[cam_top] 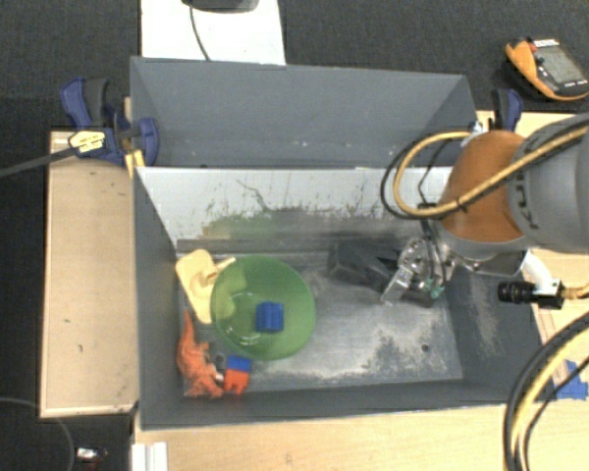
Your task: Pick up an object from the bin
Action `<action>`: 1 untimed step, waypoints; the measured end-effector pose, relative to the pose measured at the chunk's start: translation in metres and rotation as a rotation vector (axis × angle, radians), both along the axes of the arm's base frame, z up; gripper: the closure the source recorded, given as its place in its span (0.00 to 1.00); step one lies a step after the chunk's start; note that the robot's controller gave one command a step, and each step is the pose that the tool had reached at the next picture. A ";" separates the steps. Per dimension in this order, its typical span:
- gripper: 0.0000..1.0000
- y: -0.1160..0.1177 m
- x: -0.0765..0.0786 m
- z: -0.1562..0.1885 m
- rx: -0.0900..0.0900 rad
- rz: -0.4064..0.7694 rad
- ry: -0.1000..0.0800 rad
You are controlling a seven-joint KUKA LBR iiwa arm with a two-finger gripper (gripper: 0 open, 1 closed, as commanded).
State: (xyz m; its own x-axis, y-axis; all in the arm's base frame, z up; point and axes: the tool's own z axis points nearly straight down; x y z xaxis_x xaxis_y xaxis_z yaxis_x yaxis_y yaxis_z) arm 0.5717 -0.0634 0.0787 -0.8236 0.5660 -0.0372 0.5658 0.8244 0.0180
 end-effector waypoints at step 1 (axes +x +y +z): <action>1.00 0.000 0.000 0.000 0.000 0.001 0.000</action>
Offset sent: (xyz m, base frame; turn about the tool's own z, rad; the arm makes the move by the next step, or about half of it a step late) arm 0.0001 0.0000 0.0955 -0.0011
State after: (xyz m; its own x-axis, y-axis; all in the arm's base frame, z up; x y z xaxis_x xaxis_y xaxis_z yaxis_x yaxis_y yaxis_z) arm 0.5716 -0.0632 0.0786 -0.8244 0.5648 -0.0369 0.5646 0.8252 0.0178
